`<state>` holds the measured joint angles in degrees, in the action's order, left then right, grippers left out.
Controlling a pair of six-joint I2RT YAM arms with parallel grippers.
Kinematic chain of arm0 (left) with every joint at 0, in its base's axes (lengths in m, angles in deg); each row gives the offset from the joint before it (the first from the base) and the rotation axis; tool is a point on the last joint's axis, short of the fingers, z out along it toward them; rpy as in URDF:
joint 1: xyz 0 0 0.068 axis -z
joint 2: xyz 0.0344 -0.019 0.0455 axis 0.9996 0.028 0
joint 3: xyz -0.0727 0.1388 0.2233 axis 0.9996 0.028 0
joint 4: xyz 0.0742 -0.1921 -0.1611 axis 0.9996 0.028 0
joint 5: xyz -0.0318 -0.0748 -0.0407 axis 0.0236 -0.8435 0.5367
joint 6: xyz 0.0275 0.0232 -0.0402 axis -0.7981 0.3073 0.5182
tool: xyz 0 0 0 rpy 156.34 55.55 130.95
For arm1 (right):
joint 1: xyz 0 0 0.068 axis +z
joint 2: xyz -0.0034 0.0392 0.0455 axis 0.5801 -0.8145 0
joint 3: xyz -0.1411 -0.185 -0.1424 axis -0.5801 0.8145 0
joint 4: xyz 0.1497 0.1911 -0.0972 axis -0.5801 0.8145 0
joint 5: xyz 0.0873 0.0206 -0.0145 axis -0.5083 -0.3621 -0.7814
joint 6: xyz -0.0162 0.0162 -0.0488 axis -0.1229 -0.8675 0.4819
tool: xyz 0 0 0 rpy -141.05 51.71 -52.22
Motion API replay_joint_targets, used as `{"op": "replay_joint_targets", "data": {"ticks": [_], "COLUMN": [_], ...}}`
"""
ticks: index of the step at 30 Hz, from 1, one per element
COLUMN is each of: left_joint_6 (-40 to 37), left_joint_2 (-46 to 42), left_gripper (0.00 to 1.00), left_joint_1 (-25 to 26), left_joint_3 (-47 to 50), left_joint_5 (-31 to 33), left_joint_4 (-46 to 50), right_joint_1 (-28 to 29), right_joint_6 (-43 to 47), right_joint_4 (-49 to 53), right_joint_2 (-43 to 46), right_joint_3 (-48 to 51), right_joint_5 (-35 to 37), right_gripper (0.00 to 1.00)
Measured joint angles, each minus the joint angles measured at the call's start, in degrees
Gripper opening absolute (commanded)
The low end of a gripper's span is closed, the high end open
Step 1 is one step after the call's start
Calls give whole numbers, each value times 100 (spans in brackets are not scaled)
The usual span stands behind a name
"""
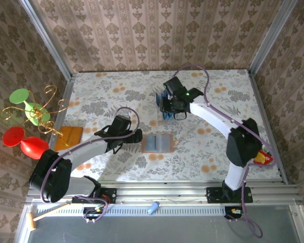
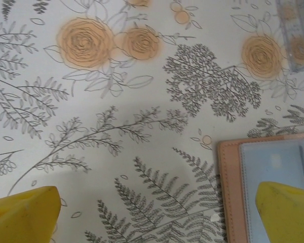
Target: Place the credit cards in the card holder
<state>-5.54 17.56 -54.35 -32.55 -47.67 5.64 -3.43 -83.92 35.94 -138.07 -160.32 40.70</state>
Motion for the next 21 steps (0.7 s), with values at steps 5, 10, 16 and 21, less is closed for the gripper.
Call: {"op": "replay_joint_targets", "data": {"ticks": [5, 10, 16, 21], "left_joint_6": [0, 0, 0, 0], "left_joint_2": [0, 0, 0, 0], "left_gripper": [100, 100, 100, 100], "left_joint_1": [-192, -234, -286, -308], "left_joint_3": [2, 9, 48, 63], "left_joint_5": [-31, -105, -177, -219], "left_joint_4": [-31, -122, -245, -278], "right_joint_1": [0, 15, 50, 66], "right_joint_6": [122, 251, 380, 457], "right_joint_4": [549, 1034, 1473, 1681], "right_joint_2": [-802, -1276, -1716, -2000], "right_joint_3": [-813, -1521, -2068, -2208], "right_joint_5": [173, 481, 789, 918], "right_gripper": [36, 36, 35, 34]}}
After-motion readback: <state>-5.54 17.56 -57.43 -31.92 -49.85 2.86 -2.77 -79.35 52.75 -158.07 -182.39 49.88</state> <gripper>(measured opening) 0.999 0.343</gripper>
